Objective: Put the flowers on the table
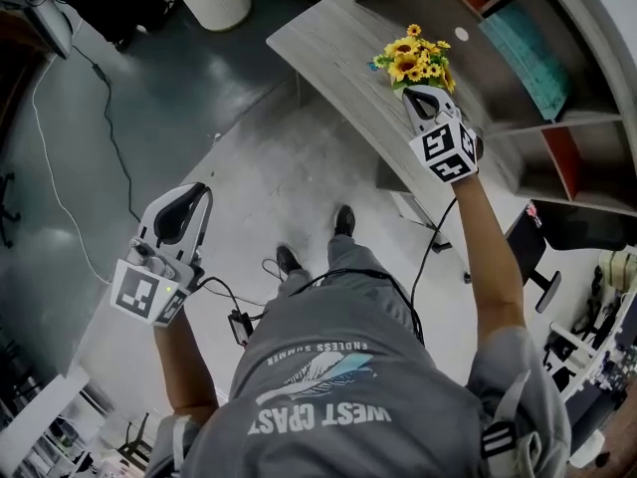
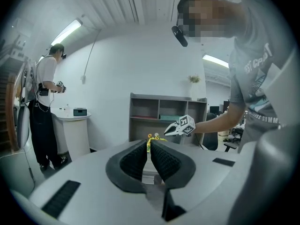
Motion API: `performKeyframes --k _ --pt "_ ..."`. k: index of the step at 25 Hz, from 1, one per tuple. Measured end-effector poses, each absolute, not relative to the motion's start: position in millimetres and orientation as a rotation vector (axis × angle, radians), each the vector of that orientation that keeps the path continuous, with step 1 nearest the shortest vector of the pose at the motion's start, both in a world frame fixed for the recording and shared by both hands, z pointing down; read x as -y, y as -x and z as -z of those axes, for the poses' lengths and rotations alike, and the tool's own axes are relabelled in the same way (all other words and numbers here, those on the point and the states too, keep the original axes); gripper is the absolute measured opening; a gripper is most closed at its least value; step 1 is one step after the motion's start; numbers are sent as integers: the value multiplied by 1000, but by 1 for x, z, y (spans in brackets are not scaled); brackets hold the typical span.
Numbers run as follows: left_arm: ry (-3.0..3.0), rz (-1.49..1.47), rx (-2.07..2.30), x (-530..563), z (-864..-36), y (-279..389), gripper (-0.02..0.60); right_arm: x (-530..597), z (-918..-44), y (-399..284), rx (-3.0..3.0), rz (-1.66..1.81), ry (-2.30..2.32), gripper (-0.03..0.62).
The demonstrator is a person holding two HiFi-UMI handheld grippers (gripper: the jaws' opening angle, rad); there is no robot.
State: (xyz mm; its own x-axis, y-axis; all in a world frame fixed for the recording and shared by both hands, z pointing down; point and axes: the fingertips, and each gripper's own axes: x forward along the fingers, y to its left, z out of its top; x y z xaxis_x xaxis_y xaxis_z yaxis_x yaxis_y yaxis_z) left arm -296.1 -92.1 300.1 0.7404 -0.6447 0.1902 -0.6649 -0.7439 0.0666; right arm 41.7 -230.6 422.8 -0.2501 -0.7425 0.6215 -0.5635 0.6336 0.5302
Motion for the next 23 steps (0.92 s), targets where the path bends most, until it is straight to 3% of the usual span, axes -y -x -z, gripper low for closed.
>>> performKeyframes --k 10,23 --pt "-2838 -160 1108 75 -292 344 38 147 -269 40 2103 419 -1277 28" --pt "-2859 -72 1107 40 -287 378 38 73 -205 63 2050 502 -1413 28"
